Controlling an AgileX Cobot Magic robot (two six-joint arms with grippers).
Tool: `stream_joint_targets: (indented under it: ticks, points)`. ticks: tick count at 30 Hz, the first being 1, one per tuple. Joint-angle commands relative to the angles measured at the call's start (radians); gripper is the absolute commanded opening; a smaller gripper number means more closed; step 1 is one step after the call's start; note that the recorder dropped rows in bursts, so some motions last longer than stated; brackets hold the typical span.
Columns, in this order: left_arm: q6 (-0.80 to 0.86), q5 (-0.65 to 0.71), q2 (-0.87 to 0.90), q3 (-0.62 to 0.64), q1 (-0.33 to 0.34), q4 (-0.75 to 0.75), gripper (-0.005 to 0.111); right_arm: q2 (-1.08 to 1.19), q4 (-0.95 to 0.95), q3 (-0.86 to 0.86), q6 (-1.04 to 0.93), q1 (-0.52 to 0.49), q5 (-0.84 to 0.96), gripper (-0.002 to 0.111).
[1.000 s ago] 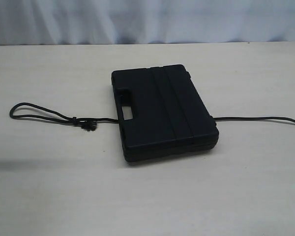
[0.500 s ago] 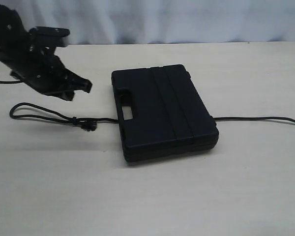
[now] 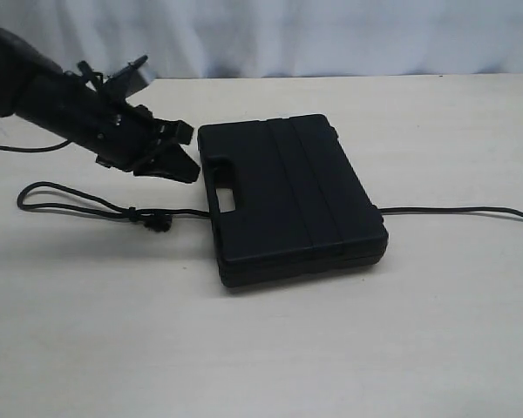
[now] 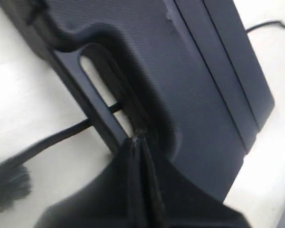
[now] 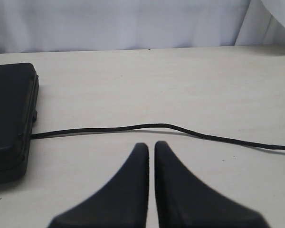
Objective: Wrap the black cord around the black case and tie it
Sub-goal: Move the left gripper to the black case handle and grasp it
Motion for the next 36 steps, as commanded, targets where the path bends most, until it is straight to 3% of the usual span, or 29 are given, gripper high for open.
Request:
stream_joint_targets:
  ticks: [1, 3, 6, 8, 10, 12, 15, 21, 36]
  points:
    - [0.112, -0.029, 0.009, 0.068, 0.062, -0.143, 0.0, -0.002, 0.008, 0.001, 0.001, -0.005, -0.004, 0.004]
    - [0.112, -0.094, 0.01, 0.095, 0.06, -0.143, 0.0, -0.002, 0.008, 0.001, 0.001, -0.005, -0.004, 0.004]
    - [0.112, -0.09, 0.021, 0.093, 0.044, -0.174, 0.0, -0.002, 0.008, 0.001, 0.001, -0.005, -0.004, 0.004]
    - [0.127, -0.114, 0.031, 0.093, 0.021, -0.183, 0.007, -0.002, 0.008, 0.001, 0.001, -0.005, -0.004, 0.004]
    - [0.127, -0.148, 0.05, 0.093, 0.002, -0.203, 0.021, -0.002, 0.008, 0.001, 0.001, -0.005, -0.004, 0.004]
    - [0.125, -0.155, 0.074, 0.093, -0.006, -0.264, 0.042, -0.002, 0.008, 0.001, 0.001, -0.005, -0.004, 0.004]
    - [0.162, -0.138, 0.092, 0.093, -0.009, -0.34, 0.059, -0.002, 0.008, 0.001, 0.001, -0.005, -0.004, 0.004]
    - [0.293, -0.038, 0.148, 0.093, -0.009, -0.478, 0.061, -0.002, 0.008, 0.001, 0.001, -0.005, -0.004, 0.004]
    - [0.391, 0.037, 0.214, 0.087, -0.009, -0.546, 0.061, -0.002, 0.008, 0.001, 0.001, -0.005, -0.004, 0.004]
